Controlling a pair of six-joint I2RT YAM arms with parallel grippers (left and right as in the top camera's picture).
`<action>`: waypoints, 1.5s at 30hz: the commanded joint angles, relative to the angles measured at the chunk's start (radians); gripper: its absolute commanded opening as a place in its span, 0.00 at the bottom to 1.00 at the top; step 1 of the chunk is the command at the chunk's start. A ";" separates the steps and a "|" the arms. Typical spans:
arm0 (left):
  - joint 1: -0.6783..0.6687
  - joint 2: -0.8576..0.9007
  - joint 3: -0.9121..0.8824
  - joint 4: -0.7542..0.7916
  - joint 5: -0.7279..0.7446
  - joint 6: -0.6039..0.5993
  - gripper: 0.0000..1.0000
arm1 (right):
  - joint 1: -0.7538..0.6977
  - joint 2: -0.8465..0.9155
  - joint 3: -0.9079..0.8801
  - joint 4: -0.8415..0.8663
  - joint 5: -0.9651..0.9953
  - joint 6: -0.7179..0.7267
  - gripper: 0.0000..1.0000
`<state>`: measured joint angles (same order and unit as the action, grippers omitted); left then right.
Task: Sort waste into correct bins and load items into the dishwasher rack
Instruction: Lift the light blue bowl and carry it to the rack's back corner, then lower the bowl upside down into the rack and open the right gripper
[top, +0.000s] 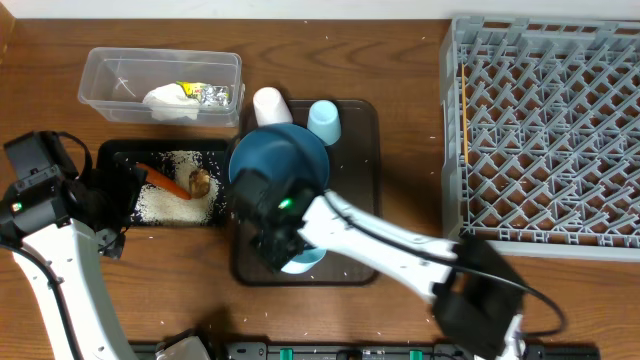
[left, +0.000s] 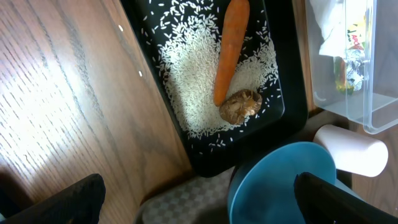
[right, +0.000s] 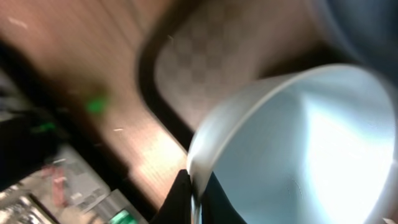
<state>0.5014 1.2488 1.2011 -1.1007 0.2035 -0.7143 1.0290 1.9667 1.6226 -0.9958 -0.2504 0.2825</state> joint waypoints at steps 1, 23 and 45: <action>0.004 -0.007 0.000 -0.006 -0.006 -0.009 0.98 | -0.056 -0.145 0.033 0.004 -0.032 0.010 0.01; 0.004 -0.007 0.000 -0.006 -0.006 -0.009 0.98 | -0.965 -0.361 0.030 0.013 -0.172 -0.101 0.01; 0.004 -0.007 0.000 -0.006 -0.006 -0.009 0.98 | -1.364 0.037 0.030 0.496 -0.724 -0.085 0.01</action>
<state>0.5014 1.2488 1.2011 -1.1007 0.2035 -0.7143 -0.3077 1.9839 1.6409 -0.5159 -0.8749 0.1802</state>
